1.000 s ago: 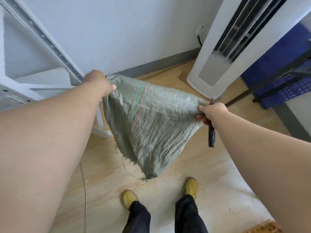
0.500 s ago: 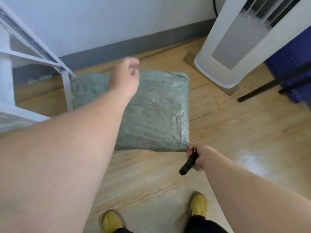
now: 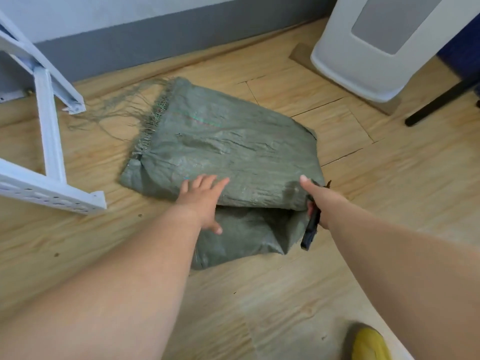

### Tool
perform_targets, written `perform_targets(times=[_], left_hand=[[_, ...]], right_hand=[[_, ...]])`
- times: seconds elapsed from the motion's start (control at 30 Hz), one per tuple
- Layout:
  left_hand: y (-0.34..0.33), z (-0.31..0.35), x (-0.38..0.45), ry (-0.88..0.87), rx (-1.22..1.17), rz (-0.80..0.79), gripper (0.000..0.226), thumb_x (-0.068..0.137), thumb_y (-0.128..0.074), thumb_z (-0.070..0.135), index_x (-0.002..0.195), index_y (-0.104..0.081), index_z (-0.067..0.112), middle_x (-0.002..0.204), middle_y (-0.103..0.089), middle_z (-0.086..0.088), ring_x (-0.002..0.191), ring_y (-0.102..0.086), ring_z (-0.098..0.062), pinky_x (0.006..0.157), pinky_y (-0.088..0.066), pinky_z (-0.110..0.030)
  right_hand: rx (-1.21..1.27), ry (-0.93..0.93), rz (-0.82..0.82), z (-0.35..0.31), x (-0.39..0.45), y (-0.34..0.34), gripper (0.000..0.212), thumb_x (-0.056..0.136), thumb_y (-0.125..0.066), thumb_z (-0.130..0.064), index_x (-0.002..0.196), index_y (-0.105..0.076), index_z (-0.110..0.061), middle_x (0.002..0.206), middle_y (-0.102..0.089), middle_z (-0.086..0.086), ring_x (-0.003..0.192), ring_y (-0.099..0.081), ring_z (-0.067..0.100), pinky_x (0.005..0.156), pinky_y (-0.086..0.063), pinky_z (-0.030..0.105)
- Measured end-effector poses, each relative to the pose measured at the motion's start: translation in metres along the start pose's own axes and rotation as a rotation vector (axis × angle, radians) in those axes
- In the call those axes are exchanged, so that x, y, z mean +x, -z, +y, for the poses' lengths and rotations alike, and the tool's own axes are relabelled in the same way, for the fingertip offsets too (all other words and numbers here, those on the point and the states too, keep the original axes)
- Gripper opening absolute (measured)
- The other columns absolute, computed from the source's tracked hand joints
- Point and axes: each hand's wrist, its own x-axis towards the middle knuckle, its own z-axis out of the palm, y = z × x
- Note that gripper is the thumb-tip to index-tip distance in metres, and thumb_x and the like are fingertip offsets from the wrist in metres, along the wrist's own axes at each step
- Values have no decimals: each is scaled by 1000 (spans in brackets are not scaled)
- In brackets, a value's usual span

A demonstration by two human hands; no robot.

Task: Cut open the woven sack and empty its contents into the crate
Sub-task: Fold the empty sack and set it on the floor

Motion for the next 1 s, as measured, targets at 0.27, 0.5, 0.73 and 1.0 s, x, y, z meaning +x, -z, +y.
perform_targets(times=[0.27,0.5,0.73,1.0], left_hand=[[-46,-29,11,165,51,355,102,77,-73,14,150,-4,27,156,-9,-7,145,-5,-30,118,-7,-50],[-38,-30,50,34,211,302,69,88,-57,14,147,-24,27,155,-24,-6,144,-17,-33,113,-10,-59],[24,-16,29,-54,-155,709,36,77,-61,14,113,-61,14,107,-65,-12,101,-58,-34,82,-39,-39],[-36,36,-29,-232,10,-349,70,81,-71,40,141,-41,18,141,-47,-10,126,-47,-31,99,-44,-41]], right_hand=[[130,24,412,22,12,23,52,80,-59,-62,98,-51,-14,72,-55,4,59,-48,20,64,-41,36],[-450,498,494,53,-7,5,86,63,-64,-77,131,-47,-26,127,-41,5,95,-54,24,75,-45,37],[-519,452,621,54,6,27,36,88,-62,-21,122,-57,-11,128,-43,11,73,-52,24,75,-44,33],[59,25,481,90,23,52,81,79,-62,-64,143,-37,-20,117,-51,-6,101,-51,19,91,-46,32]])
